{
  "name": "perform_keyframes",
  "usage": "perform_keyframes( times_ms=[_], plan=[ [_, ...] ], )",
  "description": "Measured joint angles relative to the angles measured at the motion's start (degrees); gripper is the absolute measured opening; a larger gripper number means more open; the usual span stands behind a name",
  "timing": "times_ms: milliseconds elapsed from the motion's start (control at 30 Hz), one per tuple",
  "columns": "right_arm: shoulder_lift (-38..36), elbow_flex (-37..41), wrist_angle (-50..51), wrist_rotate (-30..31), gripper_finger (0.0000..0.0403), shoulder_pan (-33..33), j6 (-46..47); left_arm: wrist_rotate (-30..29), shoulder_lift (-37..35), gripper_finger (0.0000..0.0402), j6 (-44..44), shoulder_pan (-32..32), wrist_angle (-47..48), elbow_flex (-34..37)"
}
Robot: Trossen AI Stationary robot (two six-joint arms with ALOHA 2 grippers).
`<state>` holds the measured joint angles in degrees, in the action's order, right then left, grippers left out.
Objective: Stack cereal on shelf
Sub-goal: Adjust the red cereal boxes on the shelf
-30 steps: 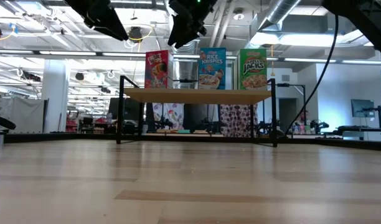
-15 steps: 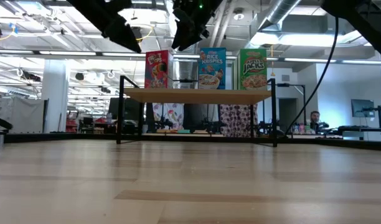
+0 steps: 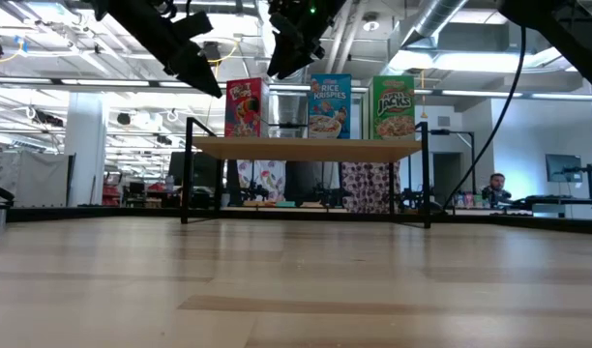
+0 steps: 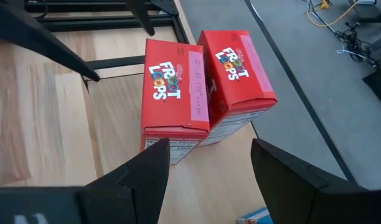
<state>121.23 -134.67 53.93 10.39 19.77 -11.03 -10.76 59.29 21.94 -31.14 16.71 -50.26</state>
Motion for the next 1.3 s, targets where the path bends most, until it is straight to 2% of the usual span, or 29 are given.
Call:
perform_keyframes(
  times_ms=[300, 767, 967, 1300],
  plan=[
    [0.00, 0.00, 0.20, 0.00, 0.0250, 0.22, 0.02, 1.76, 2.72, 0.0279, 2.40, -0.61, -4.80, 0.00],
    [2.27, 0.00, 1.05, 0.04, 0.0250, -0.92, 0.18, 2.98, 5.62, 0.0279, 0.76, -0.46, -4.18, 0.00],
    [2.97, -0.03, 1.14, 4.50, 0.0250, -1.84, 0.07, 2.95, 5.60, 0.0279, 0.76, -0.43, -4.09, 0.00],
    [2.93, -0.04, 0.33, 4.77, 0.0250, -1.57, 0.50, 3.73, 5.57, 0.0279, 0.75, -0.43, -4.11, 0.00]
  ],
)
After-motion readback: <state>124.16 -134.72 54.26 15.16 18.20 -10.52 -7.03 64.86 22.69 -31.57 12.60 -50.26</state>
